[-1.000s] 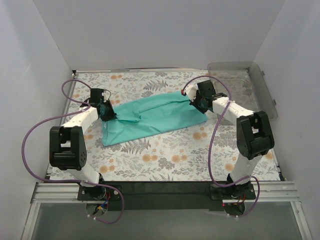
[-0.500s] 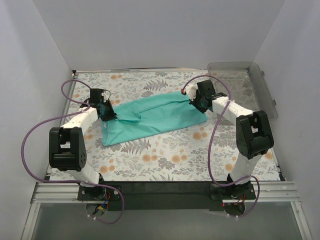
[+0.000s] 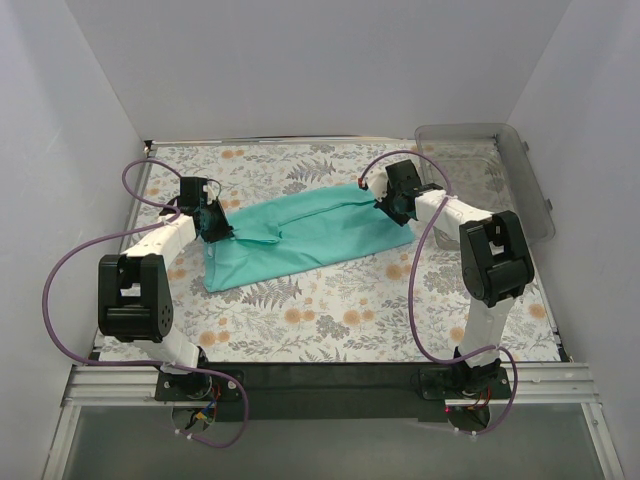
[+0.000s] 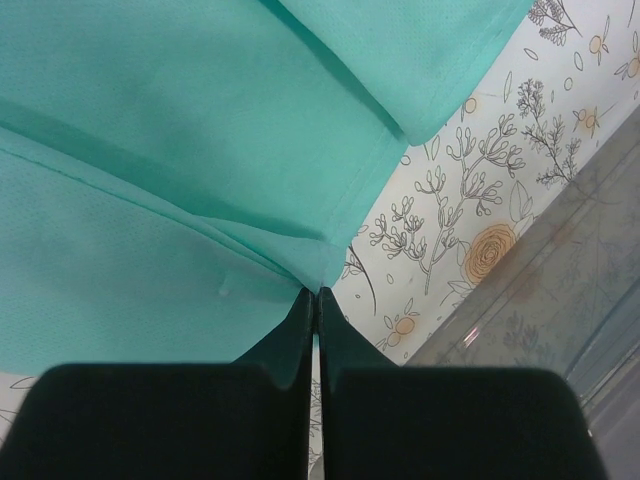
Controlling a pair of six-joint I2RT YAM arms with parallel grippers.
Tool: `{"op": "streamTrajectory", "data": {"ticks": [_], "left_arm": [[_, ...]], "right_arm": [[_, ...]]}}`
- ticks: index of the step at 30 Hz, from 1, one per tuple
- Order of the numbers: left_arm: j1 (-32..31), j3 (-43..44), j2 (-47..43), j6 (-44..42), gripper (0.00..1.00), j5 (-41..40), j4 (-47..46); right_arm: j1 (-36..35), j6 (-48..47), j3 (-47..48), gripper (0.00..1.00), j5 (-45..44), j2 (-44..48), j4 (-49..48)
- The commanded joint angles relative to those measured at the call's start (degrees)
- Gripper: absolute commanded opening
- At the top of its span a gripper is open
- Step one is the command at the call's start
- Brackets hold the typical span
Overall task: Fold and stack the t-shirts
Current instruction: Fold the tshirt
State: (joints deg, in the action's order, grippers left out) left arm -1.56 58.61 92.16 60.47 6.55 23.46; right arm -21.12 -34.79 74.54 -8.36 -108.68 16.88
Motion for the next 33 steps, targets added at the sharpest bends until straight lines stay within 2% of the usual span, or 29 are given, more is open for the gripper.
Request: {"op": "streamTrajectory", "data": {"ticks": [1,19,33], "left_arm": [[0.42,2.03,-0.58,0.09,0.00,-0.48,-1.14],[0.42,3.88,1.35,-0.26,0.00,1.36,-2.46],[0.42,2.12,2.76,-0.35,0.00,-1.27,-1.75]], "right_arm": [[-0.23,0.33,1.92,0.01,-2.18,0.14,-1.50],[-0.23,0.95,2.27,0.01,-2.01,-1.00,-1.50],[-0.23,1.04,2.45,0.01,-1.75,-0.30,-1.59]]}}
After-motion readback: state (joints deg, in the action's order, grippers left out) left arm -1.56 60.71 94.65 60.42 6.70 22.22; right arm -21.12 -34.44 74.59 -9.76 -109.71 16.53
